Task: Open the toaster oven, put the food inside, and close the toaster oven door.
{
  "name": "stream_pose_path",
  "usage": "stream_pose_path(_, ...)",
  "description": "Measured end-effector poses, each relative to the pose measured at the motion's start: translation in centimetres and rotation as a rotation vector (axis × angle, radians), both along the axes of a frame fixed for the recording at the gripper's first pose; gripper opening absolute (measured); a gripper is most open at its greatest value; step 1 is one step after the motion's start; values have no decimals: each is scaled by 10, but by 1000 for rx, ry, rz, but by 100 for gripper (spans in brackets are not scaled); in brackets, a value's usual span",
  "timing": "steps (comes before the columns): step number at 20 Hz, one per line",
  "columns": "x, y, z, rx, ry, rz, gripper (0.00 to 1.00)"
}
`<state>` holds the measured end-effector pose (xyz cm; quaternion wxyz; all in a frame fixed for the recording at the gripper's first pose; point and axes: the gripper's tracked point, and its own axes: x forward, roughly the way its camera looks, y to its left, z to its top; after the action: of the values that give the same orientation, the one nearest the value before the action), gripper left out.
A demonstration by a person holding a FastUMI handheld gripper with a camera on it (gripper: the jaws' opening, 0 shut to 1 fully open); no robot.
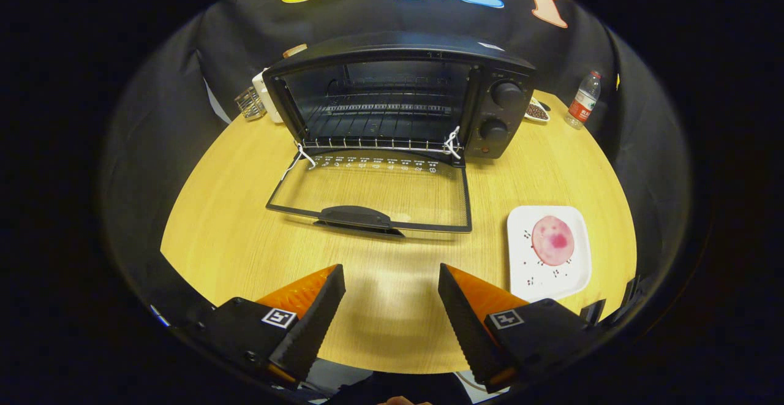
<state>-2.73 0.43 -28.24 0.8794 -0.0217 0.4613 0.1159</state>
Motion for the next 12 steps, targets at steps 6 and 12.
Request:
stream_pose_path(6,-3,-80,25,-22,-32,-81,98)
stream_pose_path(12,12,-156,14,-12,7,-141,98)
